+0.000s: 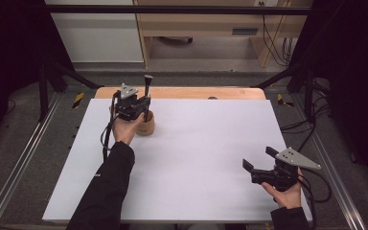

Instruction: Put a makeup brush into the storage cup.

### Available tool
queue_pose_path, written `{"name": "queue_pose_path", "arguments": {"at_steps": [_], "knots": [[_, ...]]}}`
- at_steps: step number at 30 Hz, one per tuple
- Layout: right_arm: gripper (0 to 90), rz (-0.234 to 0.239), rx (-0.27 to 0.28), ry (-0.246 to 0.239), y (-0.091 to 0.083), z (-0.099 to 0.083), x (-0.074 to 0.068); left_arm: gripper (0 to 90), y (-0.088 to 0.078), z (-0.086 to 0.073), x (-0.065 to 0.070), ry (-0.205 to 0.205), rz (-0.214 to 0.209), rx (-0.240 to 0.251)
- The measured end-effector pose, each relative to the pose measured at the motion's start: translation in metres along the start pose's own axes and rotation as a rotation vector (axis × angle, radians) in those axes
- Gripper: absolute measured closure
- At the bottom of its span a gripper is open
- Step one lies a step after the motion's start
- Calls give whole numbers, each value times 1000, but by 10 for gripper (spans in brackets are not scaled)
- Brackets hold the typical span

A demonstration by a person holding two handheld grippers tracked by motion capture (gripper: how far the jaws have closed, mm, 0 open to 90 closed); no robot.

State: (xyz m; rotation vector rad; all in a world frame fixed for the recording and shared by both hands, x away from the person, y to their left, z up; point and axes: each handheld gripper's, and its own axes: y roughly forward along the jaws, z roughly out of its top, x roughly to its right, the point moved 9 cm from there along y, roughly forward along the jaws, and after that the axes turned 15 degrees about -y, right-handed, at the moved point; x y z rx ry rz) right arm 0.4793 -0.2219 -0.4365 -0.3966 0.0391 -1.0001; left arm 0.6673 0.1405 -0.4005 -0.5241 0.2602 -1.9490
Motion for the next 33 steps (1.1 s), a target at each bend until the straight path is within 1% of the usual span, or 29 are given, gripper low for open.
{"name": "queue_pose_path", "arguments": {"at_steps": [3,6,8,13,15,17,20,25,26,29,30,32,33], "knots": [[23,1,1,3,1,0,-1,788,2,0,-2,-1,4,-1],[23,2,1,-3,1,0,0,787,6,-1,-5,1,13,-4],[23,2,-1,0,1,0,0,787,11,-4,-8,-8,20,-13],[23,1,-3,-2,1,-1,0,787,17,-8,-12,-14,29,-20],[23,-1,-5,-3,1,-1,0,788,19,-9,-14,-9,35,-26],[23,0,-3,-2,1,-1,0,788,21,-11,-15,-17,39,-30],[24,1,-3,-2,1,-1,0,788,22,-12,-16,-10,40,-36],[24,2,-2,-4,1,-1,0,788,25,-18,-17,-11,43,-42],[25,3,-1,-1,1,-1,-1,788,26,-22,-17,-12,44,-50],[25,2,-2,-2,1,-1,-1,788,27,-26,-18,-14,43,-54],[25,0,-2,-3,2,-1,-1,788,28,-29,-19,-12,46,-55],[25,2,-3,0,2,-1,-1,788,28,-30,-19,-6,46,-59],[25,1,-4,-1,2,-1,-1,788,29,-31,-19,-14,44,-61]]}}
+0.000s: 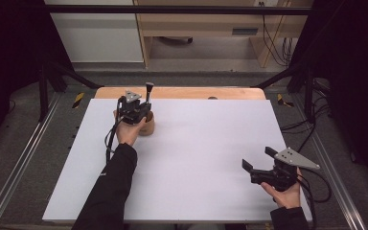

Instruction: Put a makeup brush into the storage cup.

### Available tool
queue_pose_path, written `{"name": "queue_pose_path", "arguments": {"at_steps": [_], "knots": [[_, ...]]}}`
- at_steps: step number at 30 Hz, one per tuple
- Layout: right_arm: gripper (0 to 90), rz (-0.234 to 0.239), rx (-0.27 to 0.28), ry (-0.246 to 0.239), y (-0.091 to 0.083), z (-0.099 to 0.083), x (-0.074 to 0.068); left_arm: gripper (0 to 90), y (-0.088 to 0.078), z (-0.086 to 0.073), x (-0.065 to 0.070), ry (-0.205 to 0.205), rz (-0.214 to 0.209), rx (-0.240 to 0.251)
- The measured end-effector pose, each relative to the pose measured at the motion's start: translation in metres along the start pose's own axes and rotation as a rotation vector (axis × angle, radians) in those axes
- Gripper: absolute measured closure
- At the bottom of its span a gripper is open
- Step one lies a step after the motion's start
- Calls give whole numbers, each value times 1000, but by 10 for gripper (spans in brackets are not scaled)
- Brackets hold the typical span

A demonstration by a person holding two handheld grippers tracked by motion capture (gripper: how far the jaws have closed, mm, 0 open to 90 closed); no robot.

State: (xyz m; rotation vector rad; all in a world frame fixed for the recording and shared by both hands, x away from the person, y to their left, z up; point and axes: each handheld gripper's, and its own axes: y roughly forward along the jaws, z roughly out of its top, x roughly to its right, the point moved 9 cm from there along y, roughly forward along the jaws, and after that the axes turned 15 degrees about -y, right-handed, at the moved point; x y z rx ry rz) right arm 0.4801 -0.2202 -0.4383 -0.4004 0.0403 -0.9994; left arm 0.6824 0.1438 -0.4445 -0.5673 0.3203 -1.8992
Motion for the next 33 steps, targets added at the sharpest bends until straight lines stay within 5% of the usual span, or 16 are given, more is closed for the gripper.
{"name": "queue_pose_path", "arguments": {"at_steps": [33], "knots": [[26,7,-1,-8,2,0,-3,780,-4,-25,-3,29,35,-46]]}}
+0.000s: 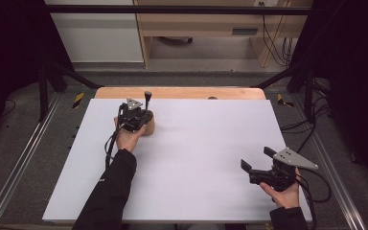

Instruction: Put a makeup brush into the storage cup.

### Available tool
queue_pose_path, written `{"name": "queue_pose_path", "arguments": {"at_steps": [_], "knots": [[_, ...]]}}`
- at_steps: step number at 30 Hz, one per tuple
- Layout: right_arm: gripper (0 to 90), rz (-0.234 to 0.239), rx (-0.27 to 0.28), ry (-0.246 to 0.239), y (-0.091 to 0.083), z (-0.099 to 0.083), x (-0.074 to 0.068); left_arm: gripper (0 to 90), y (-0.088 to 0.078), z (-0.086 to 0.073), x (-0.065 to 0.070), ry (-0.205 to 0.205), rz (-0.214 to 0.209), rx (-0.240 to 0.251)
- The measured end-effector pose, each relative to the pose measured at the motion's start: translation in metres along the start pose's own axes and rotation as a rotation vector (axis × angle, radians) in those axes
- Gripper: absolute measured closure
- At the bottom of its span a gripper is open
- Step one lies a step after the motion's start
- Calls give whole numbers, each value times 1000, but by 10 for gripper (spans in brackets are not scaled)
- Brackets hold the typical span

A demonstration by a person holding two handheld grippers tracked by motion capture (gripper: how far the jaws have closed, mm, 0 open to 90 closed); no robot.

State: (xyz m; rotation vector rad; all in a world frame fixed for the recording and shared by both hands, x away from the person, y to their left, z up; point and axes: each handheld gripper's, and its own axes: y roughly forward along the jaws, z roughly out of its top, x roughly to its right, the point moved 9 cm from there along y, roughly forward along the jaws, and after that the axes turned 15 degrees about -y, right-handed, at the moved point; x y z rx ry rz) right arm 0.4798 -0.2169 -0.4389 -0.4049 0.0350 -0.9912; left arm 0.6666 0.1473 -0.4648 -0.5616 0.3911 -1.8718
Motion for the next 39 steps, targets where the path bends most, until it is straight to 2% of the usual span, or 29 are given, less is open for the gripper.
{"name": "queue_pose_path", "arguments": {"at_steps": [8,13,18,20,22,28,31,32,39], "knots": [[26,2,0,1,0,0,-1,728,-13,3,3,-6,-16,18],[26,2,4,2,0,2,-2,643,-24,5,3,-12,-14,33],[26,4,7,1,0,3,-3,569,-37,4,3,-1,-25,43],[26,2,9,-2,0,4,-3,514,-48,4,4,8,-54,53],[26,4,11,-2,0,4,-4,479,-52,4,4,10,-63,60],[26,5,14,-4,0,5,-4,366,-76,-1,10,7,-156,75],[26,4,15,-5,0,5,-4,281,-90,-6,13,18,-178,87],[26,4,15,-4,0,5,-4,269,-90,-6,13,18,-178,87],[25,6,18,-1,-1,6,-4,197,-119,-17,14,9,-219,105]]}}
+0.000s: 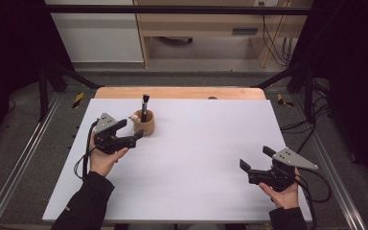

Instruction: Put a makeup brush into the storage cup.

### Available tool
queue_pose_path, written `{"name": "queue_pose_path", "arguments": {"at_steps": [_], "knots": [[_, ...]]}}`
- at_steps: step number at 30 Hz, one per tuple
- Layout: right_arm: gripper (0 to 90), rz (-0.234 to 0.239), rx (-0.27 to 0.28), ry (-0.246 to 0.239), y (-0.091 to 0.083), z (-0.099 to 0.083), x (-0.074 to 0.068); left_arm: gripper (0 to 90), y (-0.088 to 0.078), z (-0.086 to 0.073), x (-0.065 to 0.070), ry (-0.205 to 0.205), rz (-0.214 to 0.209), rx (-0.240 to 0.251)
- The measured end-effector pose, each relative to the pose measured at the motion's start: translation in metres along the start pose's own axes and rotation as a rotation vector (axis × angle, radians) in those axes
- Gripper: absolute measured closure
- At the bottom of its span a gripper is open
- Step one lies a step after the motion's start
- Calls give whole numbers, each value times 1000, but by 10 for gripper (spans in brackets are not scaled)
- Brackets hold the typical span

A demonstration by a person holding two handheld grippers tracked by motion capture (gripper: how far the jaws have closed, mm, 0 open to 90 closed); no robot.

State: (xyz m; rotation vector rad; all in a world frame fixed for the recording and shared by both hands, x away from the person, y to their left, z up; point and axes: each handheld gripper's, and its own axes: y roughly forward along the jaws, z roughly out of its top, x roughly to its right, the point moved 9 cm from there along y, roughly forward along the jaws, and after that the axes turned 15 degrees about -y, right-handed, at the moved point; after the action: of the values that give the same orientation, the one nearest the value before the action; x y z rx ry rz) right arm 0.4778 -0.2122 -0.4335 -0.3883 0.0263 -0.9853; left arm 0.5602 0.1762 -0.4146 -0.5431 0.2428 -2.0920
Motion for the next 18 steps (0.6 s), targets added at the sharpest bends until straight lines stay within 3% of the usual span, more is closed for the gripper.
{"name": "queue_pose_path", "arguments": {"at_steps": [18], "knots": [[25,-2,-2,-5,1,0,0,136,-40,-27,1,14,10,-1]]}}
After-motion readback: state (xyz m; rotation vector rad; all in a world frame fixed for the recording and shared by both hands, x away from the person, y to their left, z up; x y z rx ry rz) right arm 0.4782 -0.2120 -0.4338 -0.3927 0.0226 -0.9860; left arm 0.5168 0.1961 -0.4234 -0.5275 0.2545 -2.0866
